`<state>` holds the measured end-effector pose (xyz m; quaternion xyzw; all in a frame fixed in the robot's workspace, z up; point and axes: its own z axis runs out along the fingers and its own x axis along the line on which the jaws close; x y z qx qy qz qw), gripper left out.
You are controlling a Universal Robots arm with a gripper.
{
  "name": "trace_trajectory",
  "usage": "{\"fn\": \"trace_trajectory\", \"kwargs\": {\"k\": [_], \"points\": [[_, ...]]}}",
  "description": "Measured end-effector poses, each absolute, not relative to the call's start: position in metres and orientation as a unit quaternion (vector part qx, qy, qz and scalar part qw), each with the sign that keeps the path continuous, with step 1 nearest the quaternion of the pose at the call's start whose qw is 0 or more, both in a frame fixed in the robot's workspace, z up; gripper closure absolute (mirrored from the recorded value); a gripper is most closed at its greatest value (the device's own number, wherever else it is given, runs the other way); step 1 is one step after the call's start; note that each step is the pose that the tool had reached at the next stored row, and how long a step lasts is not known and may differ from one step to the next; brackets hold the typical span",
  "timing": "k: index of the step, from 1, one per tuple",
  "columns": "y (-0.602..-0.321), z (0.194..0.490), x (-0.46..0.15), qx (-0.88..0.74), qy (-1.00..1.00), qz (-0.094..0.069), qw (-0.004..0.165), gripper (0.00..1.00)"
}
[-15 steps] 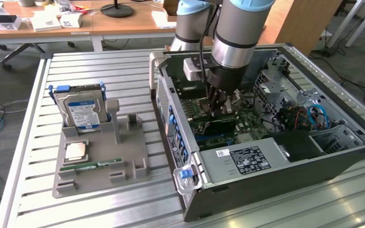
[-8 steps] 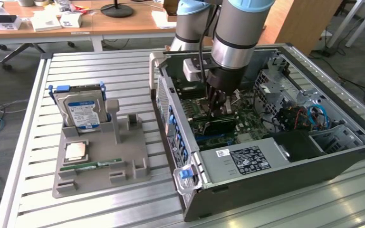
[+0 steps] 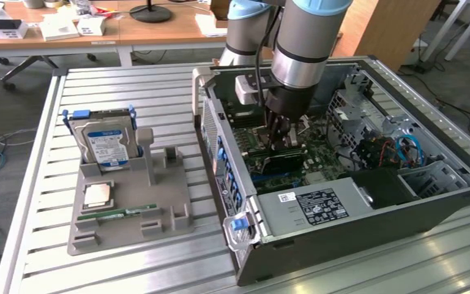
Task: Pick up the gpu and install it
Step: 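Press down on the gpu until it lock into place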
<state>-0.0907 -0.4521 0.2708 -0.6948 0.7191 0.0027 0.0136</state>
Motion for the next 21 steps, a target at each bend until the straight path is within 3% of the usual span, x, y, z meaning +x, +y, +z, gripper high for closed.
{"fn": "trace_trajectory", "kwargs": {"k": [21], "points": [[-0.4521,0.2675,-0.0893,-0.695,0.719,0.003,0.014,0.89]]}}
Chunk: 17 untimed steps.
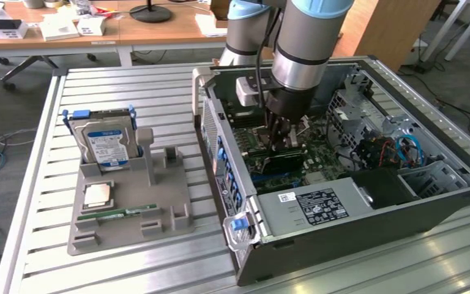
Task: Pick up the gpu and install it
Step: 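Press down on the gpu until it lock into place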
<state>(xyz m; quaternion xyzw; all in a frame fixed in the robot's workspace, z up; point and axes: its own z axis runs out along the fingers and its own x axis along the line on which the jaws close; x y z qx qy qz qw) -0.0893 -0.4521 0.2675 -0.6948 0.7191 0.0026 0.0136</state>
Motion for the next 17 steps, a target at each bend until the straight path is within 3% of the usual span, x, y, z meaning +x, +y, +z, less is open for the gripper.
{"fn": "trace_trajectory", "kwargs": {"k": [17], "points": [[-0.4528,0.2661,-0.0899,-0.695,0.719,0.002,0.013,0.89]]}}
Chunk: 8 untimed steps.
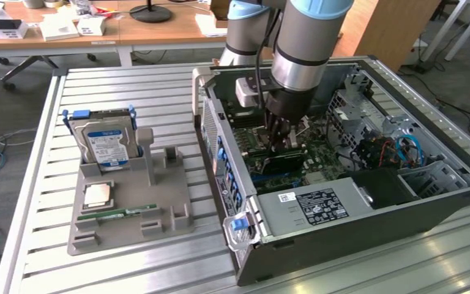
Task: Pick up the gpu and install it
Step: 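Press down on the gpu until it lock into place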
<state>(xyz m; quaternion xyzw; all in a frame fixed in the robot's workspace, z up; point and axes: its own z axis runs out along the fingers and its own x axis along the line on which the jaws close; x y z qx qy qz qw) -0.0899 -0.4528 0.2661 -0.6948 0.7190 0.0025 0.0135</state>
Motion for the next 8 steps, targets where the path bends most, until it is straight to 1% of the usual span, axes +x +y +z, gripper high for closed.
{"fn": "trace_trajectory", "kwargs": {"k": [8], "points": [[-0.4527,0.2655,-0.0906,-0.695,0.719,0.003,0.014,0.89]]}}
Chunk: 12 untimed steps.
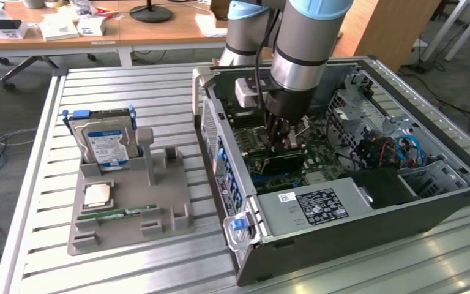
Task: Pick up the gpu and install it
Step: 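Press down on the gpu until it lock into place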
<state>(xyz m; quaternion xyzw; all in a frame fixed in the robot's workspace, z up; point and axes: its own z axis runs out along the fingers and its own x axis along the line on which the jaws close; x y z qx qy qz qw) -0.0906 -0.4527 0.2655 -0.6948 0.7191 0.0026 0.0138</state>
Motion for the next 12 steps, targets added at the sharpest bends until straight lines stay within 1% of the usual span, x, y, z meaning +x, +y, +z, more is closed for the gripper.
{"fn": "trace_trajectory", "kwargs": {"k": [12], "points": [[-0.4528,0.2641,-0.0941,-0.695,0.719,0.002,0.014,0.89]]}}
